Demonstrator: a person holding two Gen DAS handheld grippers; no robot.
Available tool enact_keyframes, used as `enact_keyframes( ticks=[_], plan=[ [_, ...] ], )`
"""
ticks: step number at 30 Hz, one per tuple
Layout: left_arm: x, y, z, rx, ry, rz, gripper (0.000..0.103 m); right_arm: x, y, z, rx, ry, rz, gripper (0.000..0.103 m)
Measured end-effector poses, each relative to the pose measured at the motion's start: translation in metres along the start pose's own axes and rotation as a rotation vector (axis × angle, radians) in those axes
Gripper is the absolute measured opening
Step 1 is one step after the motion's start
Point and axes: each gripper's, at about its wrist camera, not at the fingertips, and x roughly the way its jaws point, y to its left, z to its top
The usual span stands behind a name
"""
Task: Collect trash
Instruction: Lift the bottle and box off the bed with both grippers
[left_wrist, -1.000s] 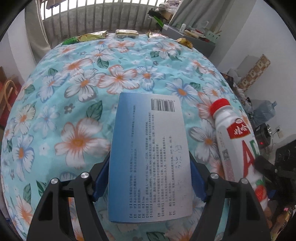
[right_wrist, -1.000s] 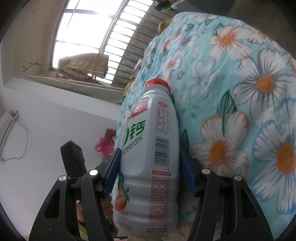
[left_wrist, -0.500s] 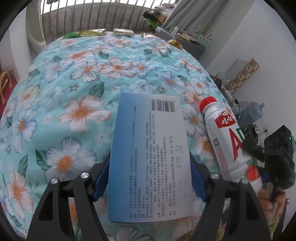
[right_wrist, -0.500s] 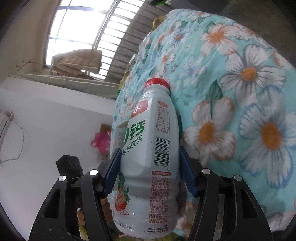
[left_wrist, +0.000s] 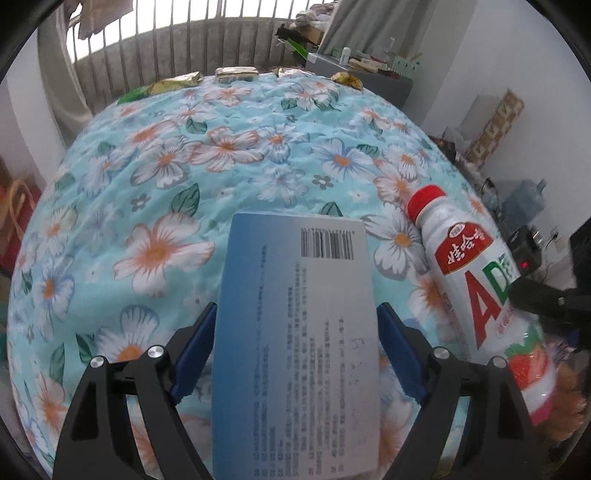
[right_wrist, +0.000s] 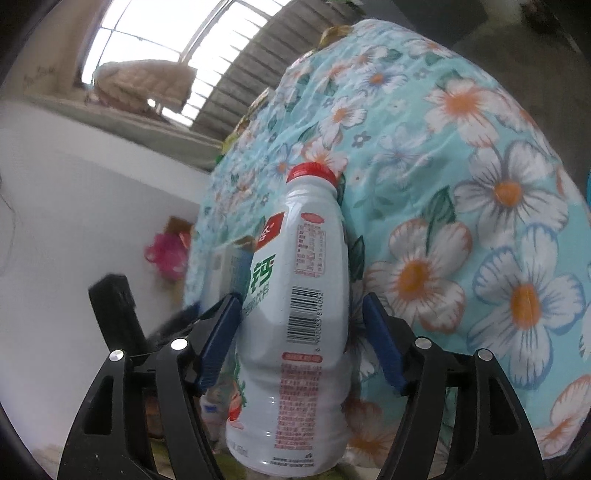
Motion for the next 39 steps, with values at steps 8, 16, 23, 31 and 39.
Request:
enact_keyframes(
  ticks=[8,16,23,31,39],
  plan=[
    [0.005,-0.002,-0.001,0.026,-0.020,0.057,0.072,0.027,0.023,0.003,-0.126,0.061,-0.080,0.067],
    [0.006,-0.007,-0.004,0.055,-0.033,0.089,0.070,0.050,0.029,0.000,-0.145,0.093,-0.089,0.065],
    [0.003,-0.008,-0.006,0.057,-0.053,0.101,0.069,0.038,0.019,-0.003,-0.097,0.051,-0.035,0.060],
    [-0.004,-0.010,-0.006,0.059,-0.078,0.113,0.069,0.024,0.008,-0.002,-0.055,0.019,-0.002,0.058],
    [-0.016,-0.013,-0.005,0.071,-0.115,0.127,0.069,0.007,0.002,-0.002,-0.022,-0.023,0.035,0.058]
  ],
)
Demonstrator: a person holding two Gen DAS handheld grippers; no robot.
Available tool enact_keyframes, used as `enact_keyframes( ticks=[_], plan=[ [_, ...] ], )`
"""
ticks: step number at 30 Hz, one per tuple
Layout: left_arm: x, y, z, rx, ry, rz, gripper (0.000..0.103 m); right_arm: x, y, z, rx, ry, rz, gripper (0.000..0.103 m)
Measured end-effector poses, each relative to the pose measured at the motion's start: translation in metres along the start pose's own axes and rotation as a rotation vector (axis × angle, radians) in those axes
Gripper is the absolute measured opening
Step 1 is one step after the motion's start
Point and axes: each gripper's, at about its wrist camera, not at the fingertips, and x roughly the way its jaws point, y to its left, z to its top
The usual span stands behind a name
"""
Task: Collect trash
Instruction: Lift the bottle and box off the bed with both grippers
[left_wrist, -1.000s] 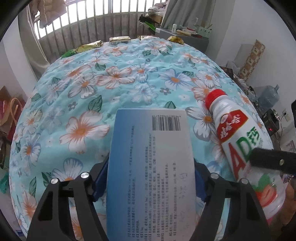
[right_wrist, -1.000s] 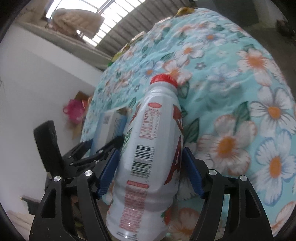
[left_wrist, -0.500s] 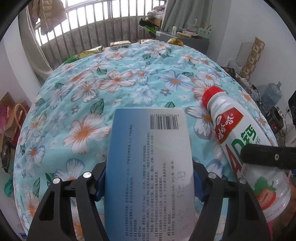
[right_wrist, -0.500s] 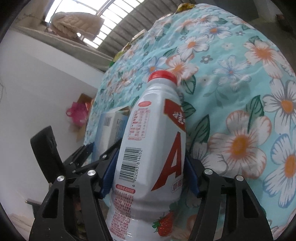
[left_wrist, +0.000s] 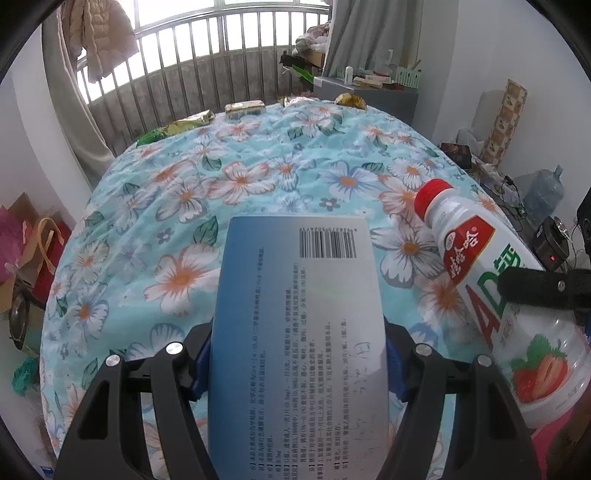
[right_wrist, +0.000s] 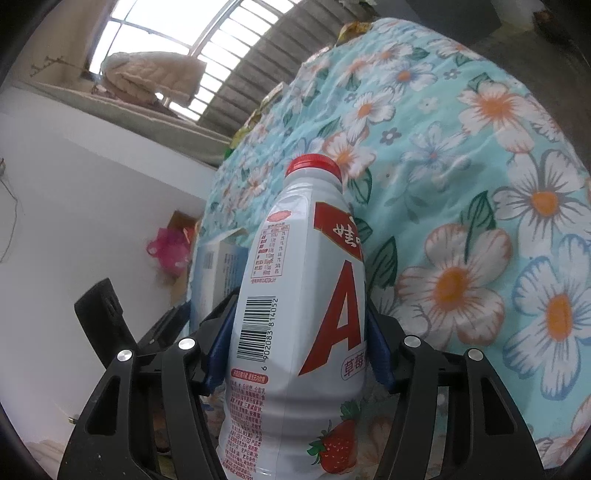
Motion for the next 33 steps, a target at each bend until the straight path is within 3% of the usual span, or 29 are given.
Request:
enact_keyframes(
  ticks=[15,18,21,23,28,33],
  plan=[
    [-0.021,-0.013,0.009,0.023,-0.045,-0.003,0.069,-0.039,-0.017,-0.003,0.071,-0.105,0.108,0.058],
    [-0.023,-0.018,0.011,0.033,-0.053,-0.014,0.069,-0.042,-0.021,-0.008,0.067,-0.115,0.051,0.058],
    [-0.019,-0.022,0.011,0.038,-0.041,-0.031,0.069,-0.035,-0.013,-0.014,0.004,-0.109,-0.117,0.058],
    [-0.015,-0.025,0.010,0.044,-0.027,-0.044,0.069,-0.028,-0.013,-0.016,-0.011,-0.082,-0.181,0.059],
    [-0.009,-0.028,0.008,0.047,-0.009,-0.054,0.069,-0.015,-0.013,-0.014,-0.024,-0.032,-0.209,0.062],
    [-0.005,-0.026,0.006,0.042,0.002,-0.047,0.069,-0.013,-0.015,-0.010,-0.017,-0.038,-0.203,0.059]
  ],
)
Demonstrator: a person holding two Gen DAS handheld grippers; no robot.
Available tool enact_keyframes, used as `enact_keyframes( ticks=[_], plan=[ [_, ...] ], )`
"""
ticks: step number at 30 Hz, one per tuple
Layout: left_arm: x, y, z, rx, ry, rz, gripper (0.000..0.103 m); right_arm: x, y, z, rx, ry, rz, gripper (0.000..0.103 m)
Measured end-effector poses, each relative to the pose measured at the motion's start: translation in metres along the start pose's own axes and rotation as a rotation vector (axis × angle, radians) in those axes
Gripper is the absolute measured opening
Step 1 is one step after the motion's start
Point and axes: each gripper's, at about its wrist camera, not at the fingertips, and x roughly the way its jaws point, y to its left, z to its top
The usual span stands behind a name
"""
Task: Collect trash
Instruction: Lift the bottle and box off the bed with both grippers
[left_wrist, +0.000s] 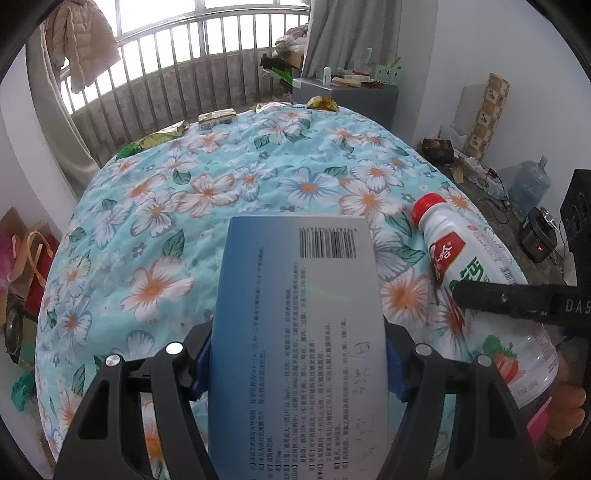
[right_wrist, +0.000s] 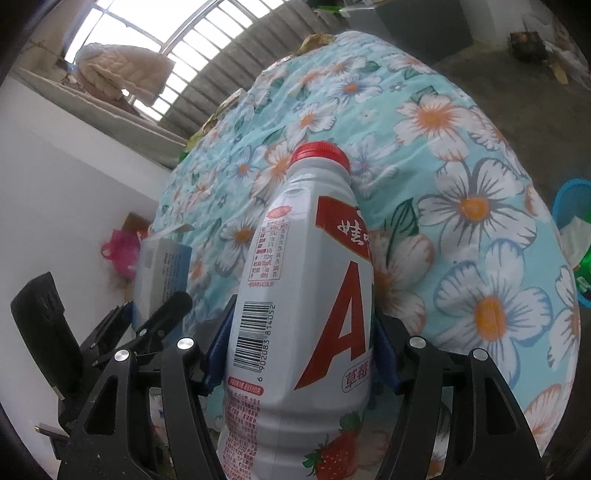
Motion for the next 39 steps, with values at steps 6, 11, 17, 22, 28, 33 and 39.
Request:
enact_keyframes(
  ticks=[6,11,17,22,28,33,39],
  plan=[
    [-0.006,0.000,0.001,0.005,-0.011,0.009,0.069,-0.009,-0.013,-0.004,0.054,-0.037,0.079,0.058],
    [-0.014,-0.005,0.007,0.018,-0.030,0.001,0.069,-0.034,-0.026,-0.012,0.081,-0.076,0.141,0.057],
    [-0.022,-0.016,0.017,0.039,-0.051,-0.026,0.069,-0.055,-0.033,-0.014,0.105,-0.116,0.194,0.057],
    [-0.026,-0.029,0.026,0.057,-0.062,-0.051,0.069,-0.069,-0.040,-0.016,0.119,-0.143,0.220,0.057],
    [-0.029,-0.045,0.035,0.080,-0.071,-0.076,0.069,-0.075,-0.048,-0.016,0.138,-0.167,0.239,0.057],
    [-0.029,-0.058,0.042,0.093,-0.066,-0.111,0.069,-0.083,-0.055,-0.016,0.157,-0.189,0.252,0.057],
    [-0.028,-0.080,0.053,0.122,-0.066,-0.156,0.069,-0.093,-0.069,-0.017,0.181,-0.220,0.260,0.057]
  ],
)
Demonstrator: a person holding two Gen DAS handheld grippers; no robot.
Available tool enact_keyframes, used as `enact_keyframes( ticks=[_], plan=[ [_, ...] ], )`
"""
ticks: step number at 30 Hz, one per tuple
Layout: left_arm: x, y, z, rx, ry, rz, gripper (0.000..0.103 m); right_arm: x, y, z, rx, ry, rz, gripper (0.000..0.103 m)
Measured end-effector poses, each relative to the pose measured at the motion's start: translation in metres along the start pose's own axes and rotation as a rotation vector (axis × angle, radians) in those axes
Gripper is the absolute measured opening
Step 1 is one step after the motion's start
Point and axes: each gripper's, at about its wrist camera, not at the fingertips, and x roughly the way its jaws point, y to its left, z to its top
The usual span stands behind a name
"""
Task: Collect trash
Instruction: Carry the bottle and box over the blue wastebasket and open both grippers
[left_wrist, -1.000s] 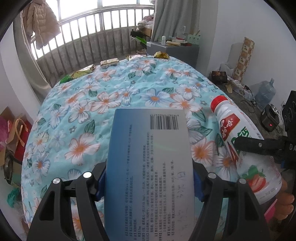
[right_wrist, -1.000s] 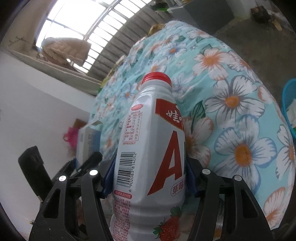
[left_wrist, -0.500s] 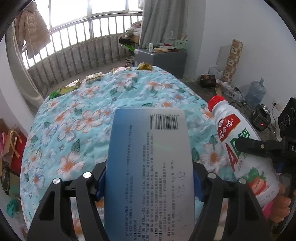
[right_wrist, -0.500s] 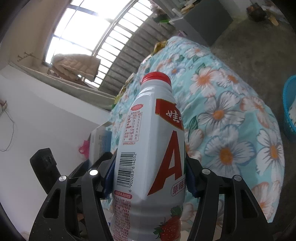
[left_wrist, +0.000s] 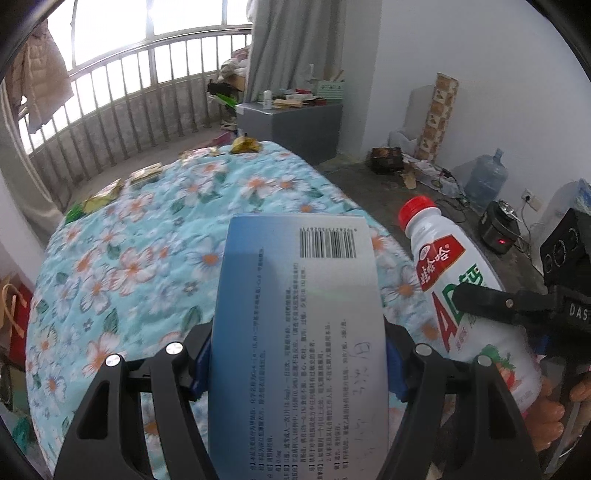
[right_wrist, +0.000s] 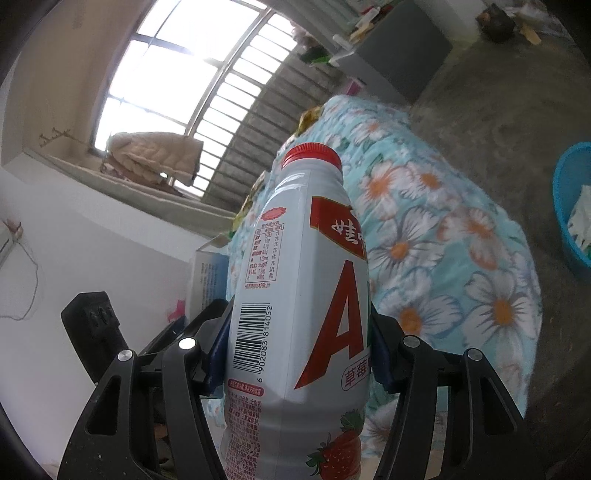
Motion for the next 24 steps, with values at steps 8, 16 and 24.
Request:
enact_keyframes(
  ticks=[8,16,24],
  plan=[
    [0.021,-0.047,0.032,0.041,0.023,-0.128,0.069,-0.057,-0.035,0.014,0.071,-0.140,-0.019,0.057],
    [0.091,-0.133,0.077,0.101,0.167,-0.331,0.069,-0.138,-0.120,0.018,0.260,-0.355,-0.177,0.057],
    [0.184,-0.242,0.077,0.226,0.370,-0.373,0.069,-0.143,-0.211,0.008,0.485,-0.380,-0.289,0.058]
  ],
)
